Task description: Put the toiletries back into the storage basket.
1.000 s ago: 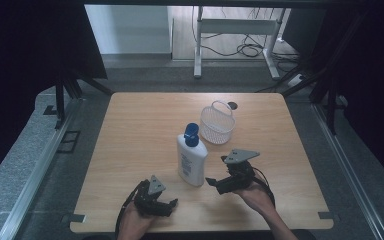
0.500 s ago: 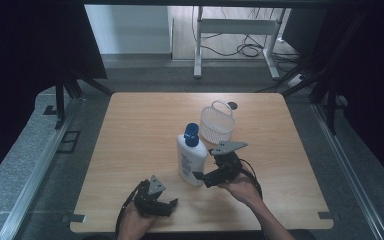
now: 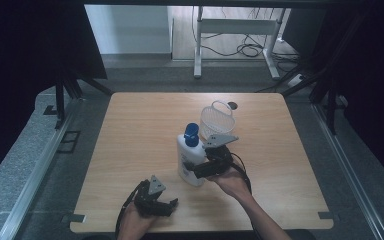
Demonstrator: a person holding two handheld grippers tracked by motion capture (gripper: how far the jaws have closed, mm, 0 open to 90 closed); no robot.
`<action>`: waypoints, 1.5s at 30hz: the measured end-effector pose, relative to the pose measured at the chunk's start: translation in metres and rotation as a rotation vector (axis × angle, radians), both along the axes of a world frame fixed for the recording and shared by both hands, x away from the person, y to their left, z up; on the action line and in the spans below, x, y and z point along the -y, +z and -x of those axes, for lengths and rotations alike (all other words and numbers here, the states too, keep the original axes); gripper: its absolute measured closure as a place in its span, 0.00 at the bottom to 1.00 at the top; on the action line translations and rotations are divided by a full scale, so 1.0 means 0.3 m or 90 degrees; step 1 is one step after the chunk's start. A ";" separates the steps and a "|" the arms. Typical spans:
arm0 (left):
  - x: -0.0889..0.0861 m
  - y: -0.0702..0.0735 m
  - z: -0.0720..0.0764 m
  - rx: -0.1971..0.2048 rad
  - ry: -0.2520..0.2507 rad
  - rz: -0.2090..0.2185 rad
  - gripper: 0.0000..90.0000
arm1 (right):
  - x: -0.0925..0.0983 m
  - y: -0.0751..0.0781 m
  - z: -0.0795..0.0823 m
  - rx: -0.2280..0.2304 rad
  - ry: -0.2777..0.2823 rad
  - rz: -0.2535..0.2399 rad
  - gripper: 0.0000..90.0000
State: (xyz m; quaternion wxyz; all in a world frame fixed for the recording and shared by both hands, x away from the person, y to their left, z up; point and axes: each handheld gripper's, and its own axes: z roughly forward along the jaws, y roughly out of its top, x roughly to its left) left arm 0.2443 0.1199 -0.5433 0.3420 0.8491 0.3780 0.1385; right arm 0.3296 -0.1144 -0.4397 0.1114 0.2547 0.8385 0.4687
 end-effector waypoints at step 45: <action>0.001 0.000 0.000 0.000 0.001 0.002 0.13 | 0.072 0.242 -0.144 0.024 0.052 0.001 0.41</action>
